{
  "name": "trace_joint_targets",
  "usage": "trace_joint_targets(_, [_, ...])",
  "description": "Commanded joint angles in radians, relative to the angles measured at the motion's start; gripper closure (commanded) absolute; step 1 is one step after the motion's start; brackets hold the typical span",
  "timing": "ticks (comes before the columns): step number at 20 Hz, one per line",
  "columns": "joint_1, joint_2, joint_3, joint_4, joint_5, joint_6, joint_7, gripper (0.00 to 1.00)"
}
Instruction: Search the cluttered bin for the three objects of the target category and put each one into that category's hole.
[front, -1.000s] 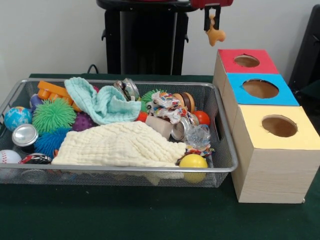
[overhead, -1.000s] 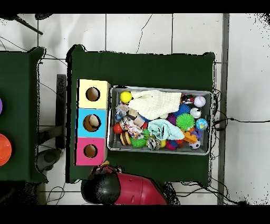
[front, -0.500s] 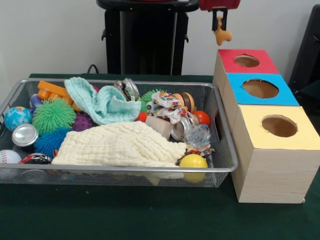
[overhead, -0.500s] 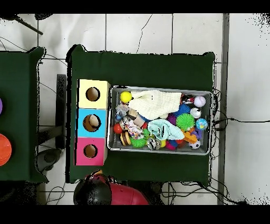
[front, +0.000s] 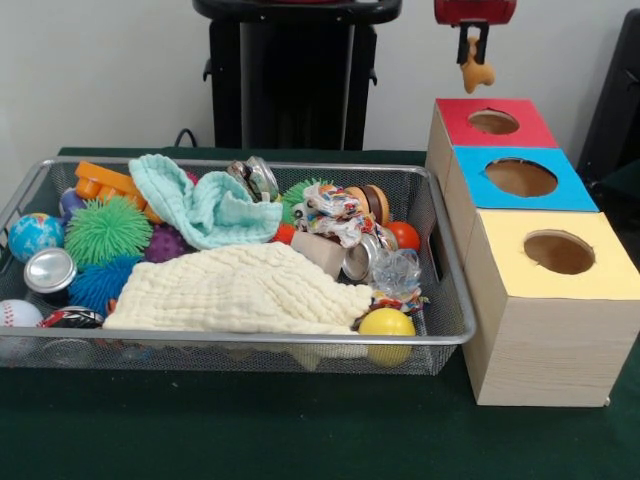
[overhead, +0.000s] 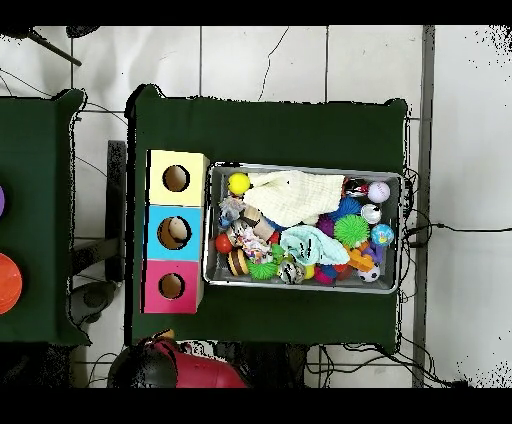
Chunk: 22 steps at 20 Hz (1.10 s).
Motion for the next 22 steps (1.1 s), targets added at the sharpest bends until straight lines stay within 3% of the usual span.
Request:
trace_joint_targets(1, [0.054,0.102,0.045,-0.064,0.083,-0.124,0.309,1.0])
trace_joint_targets(8, [0.059,0.137,0.029,-0.107,0.049,-0.166,0.305,1.0])
trace_joint_targets(22, [0.121,0.156,-0.056,-0.202,0.057,-0.108,0.287,1.0])
